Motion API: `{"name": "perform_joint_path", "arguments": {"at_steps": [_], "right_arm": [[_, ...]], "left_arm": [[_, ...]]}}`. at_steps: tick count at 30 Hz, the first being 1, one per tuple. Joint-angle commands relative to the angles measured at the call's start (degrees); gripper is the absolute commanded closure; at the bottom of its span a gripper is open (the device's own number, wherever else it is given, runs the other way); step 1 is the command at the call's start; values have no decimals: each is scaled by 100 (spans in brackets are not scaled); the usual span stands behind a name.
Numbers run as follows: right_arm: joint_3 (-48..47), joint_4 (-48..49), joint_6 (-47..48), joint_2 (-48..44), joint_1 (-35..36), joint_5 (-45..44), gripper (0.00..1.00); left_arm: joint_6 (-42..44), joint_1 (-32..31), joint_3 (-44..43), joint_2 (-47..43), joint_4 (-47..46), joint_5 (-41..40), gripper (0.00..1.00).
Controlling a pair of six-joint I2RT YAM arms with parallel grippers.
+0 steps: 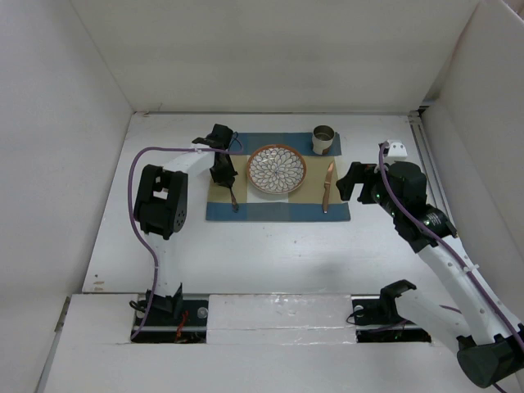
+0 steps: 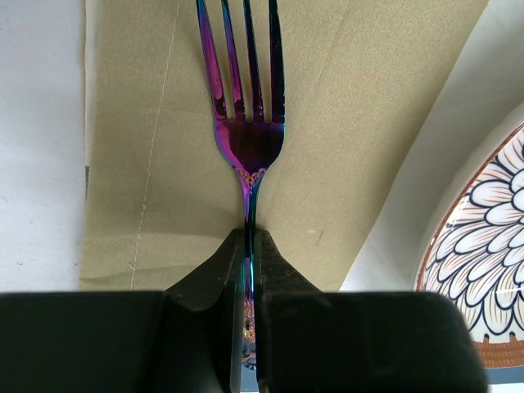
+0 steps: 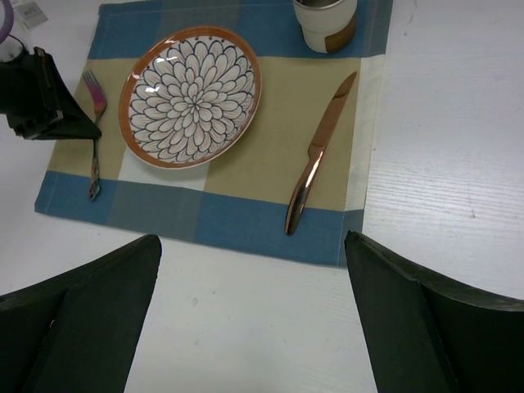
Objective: Set the dinner table for one person
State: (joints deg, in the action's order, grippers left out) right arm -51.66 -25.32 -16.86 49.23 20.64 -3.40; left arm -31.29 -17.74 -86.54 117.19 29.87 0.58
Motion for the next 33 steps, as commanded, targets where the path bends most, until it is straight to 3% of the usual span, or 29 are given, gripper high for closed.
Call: {"name": "perform_joint_path", "arguments": {"at_steps": [1,27,33], "right_arm": [[-37,308,16,-63,-34,50,0],[15,308,16,-116,-34,50,0],[15,308,16,-116,-34,103,0]], "left_arm": [[79,7,-161,-126,169,-75,100],[26,-98,-328,-20,230,-111,100],[-26,-98,-328,32,283,-172,89]]}}
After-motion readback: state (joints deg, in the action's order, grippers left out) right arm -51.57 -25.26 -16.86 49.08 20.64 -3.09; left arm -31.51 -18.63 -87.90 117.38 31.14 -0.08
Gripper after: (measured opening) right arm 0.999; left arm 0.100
